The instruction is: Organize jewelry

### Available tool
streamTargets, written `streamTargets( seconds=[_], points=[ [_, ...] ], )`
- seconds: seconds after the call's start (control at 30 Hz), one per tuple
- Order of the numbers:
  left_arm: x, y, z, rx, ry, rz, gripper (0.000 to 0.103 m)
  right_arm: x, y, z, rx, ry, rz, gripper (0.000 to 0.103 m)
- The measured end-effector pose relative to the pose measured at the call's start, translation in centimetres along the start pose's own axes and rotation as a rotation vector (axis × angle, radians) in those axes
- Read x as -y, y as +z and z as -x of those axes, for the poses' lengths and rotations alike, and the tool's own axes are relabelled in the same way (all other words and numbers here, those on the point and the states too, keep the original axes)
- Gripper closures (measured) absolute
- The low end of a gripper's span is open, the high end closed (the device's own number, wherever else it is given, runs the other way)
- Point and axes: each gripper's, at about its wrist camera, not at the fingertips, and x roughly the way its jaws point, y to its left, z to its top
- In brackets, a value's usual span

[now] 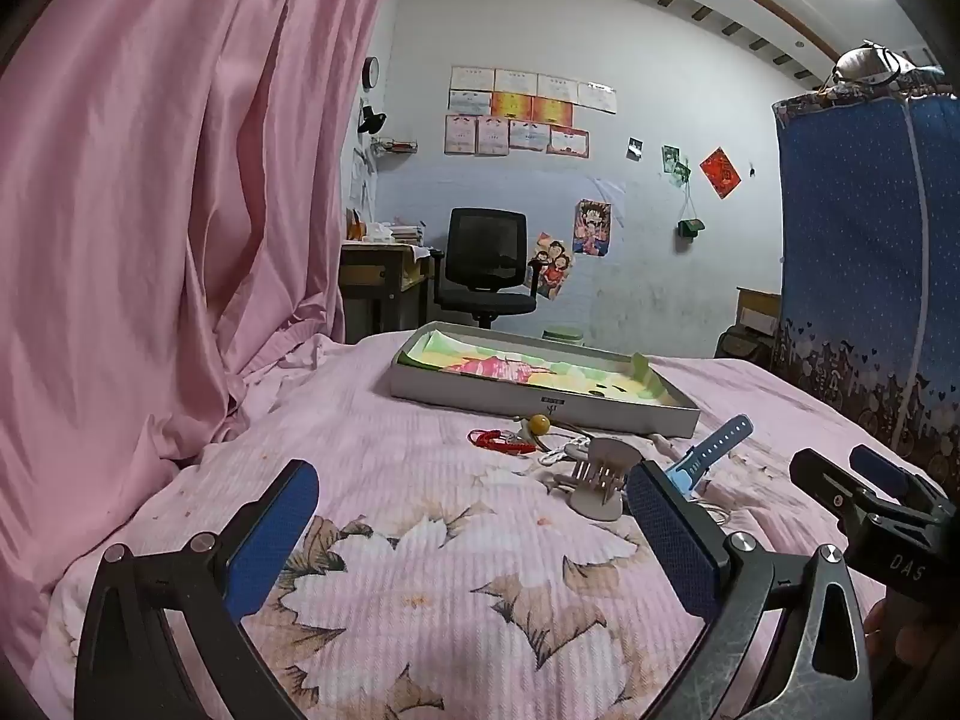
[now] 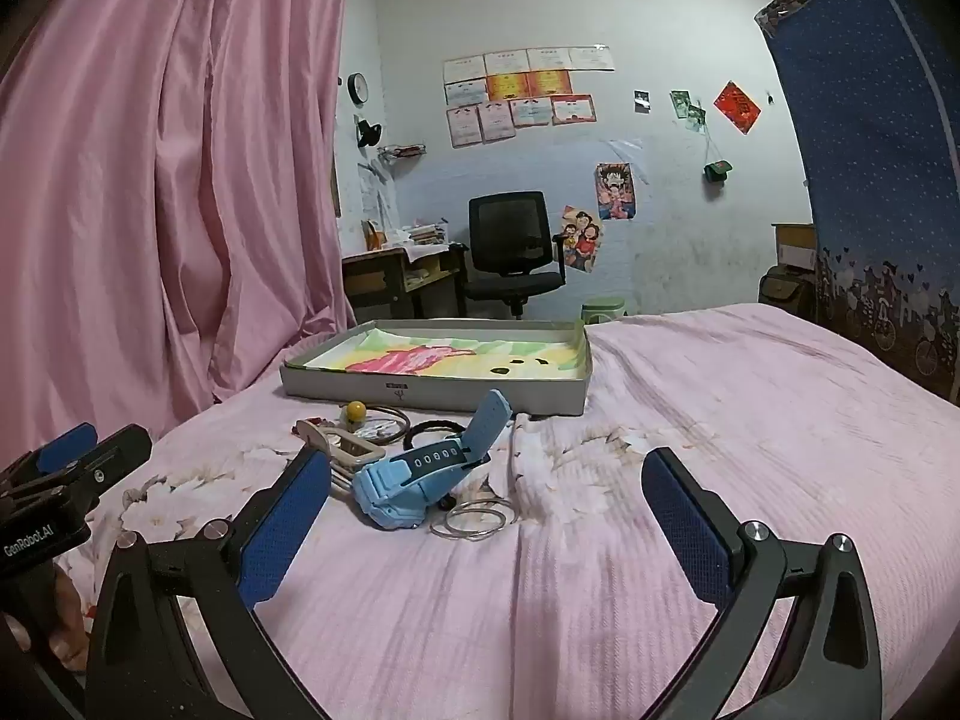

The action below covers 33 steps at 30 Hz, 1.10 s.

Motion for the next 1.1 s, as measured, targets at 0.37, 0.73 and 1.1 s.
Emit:
streamTargets(
  seconds=[0.37,0.73,1.1],
  points=[
    [0.11,-0.04,0.04,0.001,0.0,-0.003,0.0,0.02,0.04,0.08,0.005,0.0,-0.004,0.001],
    [0.1,-0.06,0.04,0.0,-0.002,-0.001,0.0,-0.04,0.06,0.1,0.006,0.001,-0.004,0.001],
    [0.08,-0.06,0.03,0.0,-0.002,0.0,0.0,-0.08,0.02,0.06,0.004,-0.001,-0.003,0.001]
  ],
)
